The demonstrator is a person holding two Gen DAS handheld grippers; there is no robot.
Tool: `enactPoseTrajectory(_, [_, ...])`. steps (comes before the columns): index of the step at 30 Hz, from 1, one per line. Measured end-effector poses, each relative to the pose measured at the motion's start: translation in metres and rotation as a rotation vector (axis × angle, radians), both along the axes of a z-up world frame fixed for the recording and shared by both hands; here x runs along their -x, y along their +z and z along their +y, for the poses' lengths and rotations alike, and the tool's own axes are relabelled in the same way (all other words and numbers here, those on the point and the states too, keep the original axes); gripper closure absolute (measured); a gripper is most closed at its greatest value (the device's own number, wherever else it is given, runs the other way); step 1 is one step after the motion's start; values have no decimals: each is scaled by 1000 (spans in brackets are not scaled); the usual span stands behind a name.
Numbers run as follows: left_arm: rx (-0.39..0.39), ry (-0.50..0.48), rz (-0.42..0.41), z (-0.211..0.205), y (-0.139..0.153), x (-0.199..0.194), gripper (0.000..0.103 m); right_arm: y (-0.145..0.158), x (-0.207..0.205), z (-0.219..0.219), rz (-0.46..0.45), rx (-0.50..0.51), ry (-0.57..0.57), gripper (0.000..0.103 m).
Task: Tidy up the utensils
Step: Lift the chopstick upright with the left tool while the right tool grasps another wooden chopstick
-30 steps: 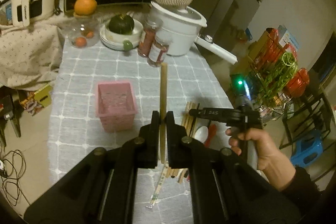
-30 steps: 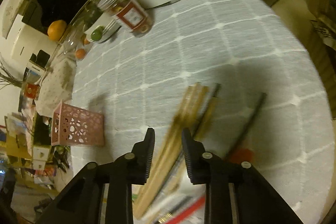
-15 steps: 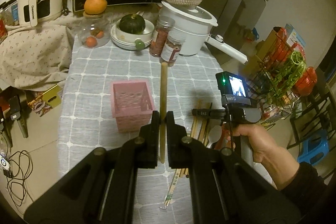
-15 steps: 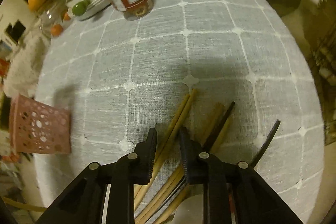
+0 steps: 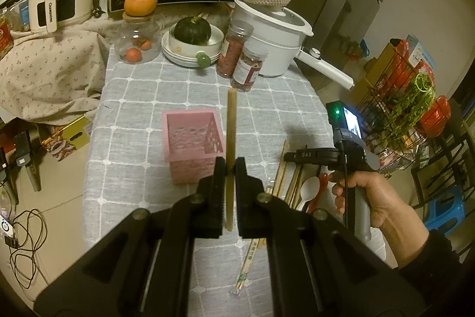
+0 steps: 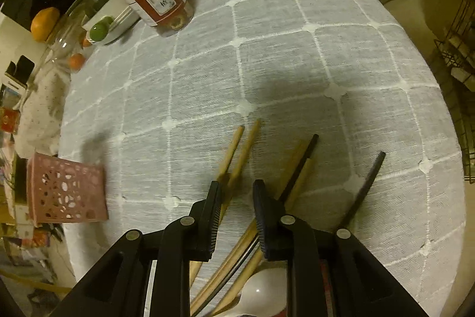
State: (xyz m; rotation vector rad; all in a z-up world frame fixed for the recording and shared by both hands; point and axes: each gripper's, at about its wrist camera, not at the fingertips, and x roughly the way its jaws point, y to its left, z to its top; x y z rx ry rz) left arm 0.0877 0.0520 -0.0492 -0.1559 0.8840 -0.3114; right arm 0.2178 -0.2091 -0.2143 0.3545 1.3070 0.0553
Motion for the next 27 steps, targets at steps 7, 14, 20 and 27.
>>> enactPoseTrajectory(7, [-10, 15, 2, 0, -2, -1, 96, 3, 0, 27, -5, 189, 84, 85])
enactPoseTrajectory(14, [-33, 16, -9, -6, -7, -4, 96, 2, 2, 9, -69, 83, 15, 91])
enactPoseTrajectory(20, [-20, 17, -40, 0, 2, 2, 96, 30, 18, -20, -145, -67, -23, 94])
enactPoseTrajectory(27, [16, 19, -153, 6, 27, 19, 96, 106, 57, -4, -342, -86, 46, 96])
